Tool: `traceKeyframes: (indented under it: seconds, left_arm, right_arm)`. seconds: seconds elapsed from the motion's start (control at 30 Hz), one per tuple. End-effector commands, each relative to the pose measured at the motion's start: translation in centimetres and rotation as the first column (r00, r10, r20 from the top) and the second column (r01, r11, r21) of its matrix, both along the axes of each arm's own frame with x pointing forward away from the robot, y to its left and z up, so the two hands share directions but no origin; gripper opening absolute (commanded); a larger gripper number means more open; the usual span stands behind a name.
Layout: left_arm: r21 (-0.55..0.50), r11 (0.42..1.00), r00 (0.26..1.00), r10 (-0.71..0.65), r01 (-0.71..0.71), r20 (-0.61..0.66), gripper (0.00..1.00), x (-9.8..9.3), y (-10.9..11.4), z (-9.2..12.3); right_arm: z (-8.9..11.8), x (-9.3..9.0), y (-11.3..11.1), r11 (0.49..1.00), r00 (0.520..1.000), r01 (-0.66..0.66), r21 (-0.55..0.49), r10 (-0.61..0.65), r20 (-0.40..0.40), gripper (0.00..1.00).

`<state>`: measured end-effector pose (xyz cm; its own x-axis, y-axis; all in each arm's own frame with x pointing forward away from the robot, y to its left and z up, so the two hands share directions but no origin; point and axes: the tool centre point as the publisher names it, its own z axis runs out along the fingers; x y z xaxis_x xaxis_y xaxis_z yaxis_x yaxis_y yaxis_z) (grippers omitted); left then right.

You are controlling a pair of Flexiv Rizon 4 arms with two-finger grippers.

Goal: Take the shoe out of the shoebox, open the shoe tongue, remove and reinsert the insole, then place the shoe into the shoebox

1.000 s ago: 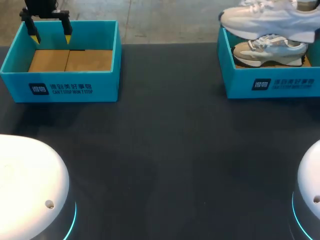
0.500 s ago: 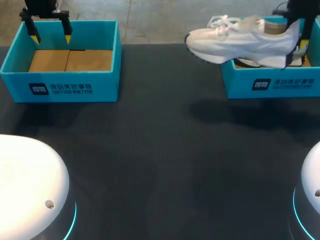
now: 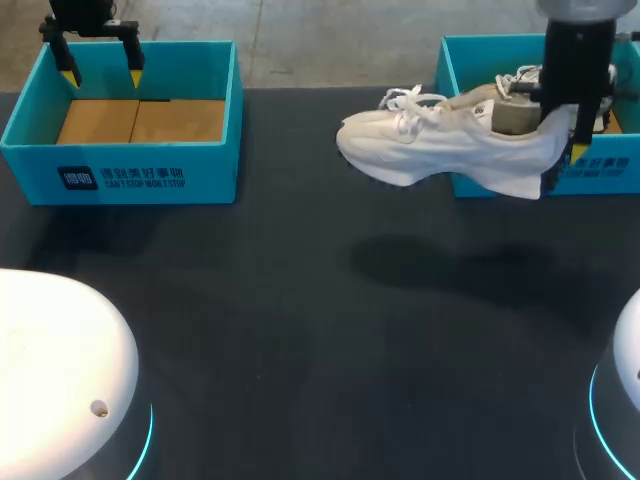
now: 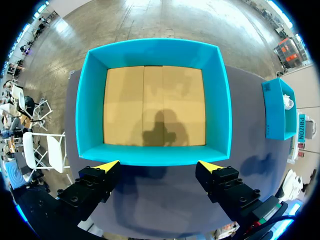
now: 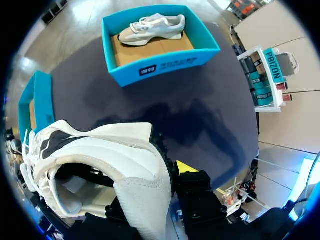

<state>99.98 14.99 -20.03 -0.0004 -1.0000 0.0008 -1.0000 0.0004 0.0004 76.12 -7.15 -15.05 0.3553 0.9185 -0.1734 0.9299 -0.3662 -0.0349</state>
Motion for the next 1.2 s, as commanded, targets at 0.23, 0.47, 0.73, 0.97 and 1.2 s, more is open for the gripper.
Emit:
traceKeyframes:
  seconds: [0.23, 0.47, 0.73, 0.97, 1.2]
  left_arm:
    - [0.0, 1.0, 1.0, 0.0, 0.0, 0.0, 1.0, 0.0, 0.0, 0.0]
    - [0.0, 1.0, 1.0, 0.0, 0.0, 0.0, 1.0, 0.0, 0.0, 0.0]
    - [0.0, 1.0, 1.0, 0.0, 0.0, 0.0, 1.0, 0.0, 0.0, 0.0]
    - [0.0, 1.0, 1.0, 0.0, 0.0, 0.0, 1.0, 0.0, 0.0, 0.0]
    - [0.0, 1.0, 1.0, 0.0, 0.0, 0.0, 1.0, 0.0, 0.0, 0.0]
  right_arm:
    - [0.2, -0.7, -0.1, 0.999, 0.992, -0.02, -0.041, 0.025, 0.125, 0.0]
    - [-0.3, -0.7, 0.1, 0.999, 0.993, -0.026, -0.047, 0.031, 0.112, 0.0]
    - [-4.2, -3.6, 2.4, 0.995, 0.992, -0.095, -0.042, 0.098, 0.076, 0.0]
    - [-7.3, -6.5, 4.5, 0.99, 0.983, -0.135, -0.033, 0.138, 0.124, 0.0]
    - [-11.3, -7.6, 5.6, 0.984, 0.978, -0.179, -0.007, 0.179, 0.111, 0.0]
